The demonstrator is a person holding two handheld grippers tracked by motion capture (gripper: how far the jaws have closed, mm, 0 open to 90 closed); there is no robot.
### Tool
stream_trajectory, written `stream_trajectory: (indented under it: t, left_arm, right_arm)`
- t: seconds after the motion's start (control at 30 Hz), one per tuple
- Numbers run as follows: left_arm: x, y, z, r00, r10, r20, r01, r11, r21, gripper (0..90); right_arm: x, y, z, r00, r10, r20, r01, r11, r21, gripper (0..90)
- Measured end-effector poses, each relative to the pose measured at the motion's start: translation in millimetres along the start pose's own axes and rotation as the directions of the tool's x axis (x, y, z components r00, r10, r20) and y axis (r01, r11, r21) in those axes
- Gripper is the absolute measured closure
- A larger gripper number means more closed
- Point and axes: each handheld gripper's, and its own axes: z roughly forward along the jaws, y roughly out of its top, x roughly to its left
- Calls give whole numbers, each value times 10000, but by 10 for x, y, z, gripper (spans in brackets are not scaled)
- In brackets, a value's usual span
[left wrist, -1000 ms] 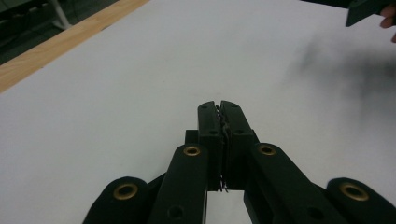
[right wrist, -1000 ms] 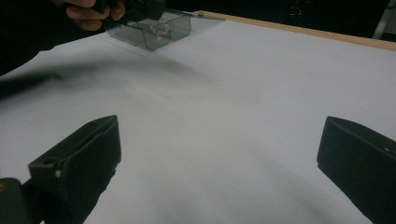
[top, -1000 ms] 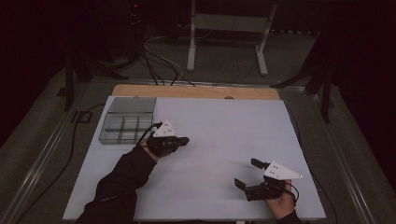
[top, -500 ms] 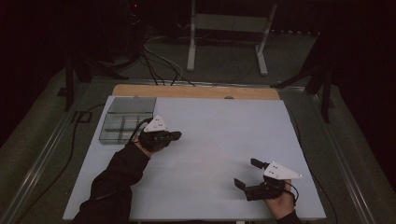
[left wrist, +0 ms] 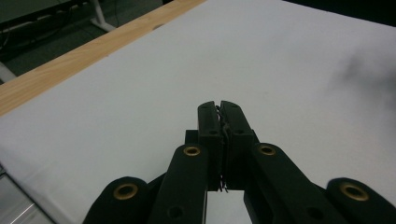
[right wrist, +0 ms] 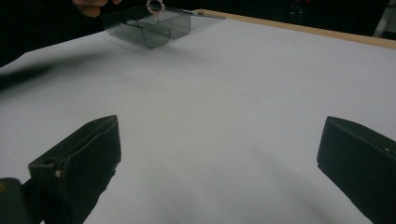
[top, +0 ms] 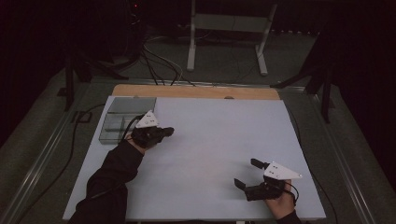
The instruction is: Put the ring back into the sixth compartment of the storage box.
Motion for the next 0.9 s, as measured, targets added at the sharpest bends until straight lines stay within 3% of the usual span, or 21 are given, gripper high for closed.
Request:
stream_trajectory:
  t: [0.4,0.9]
  left_arm:
    - [166,-40,-130,9981,-354,-497,345,9992,-180,897]
    - [363,-122,-247,9907,-807,-1093,774,9964,-333,897]
  right_arm:
    - [-3,0,3,10000,23,-2,-23,10000,14,0]
    - [-3,-2,3,10000,41,6,-41,10000,30,0]
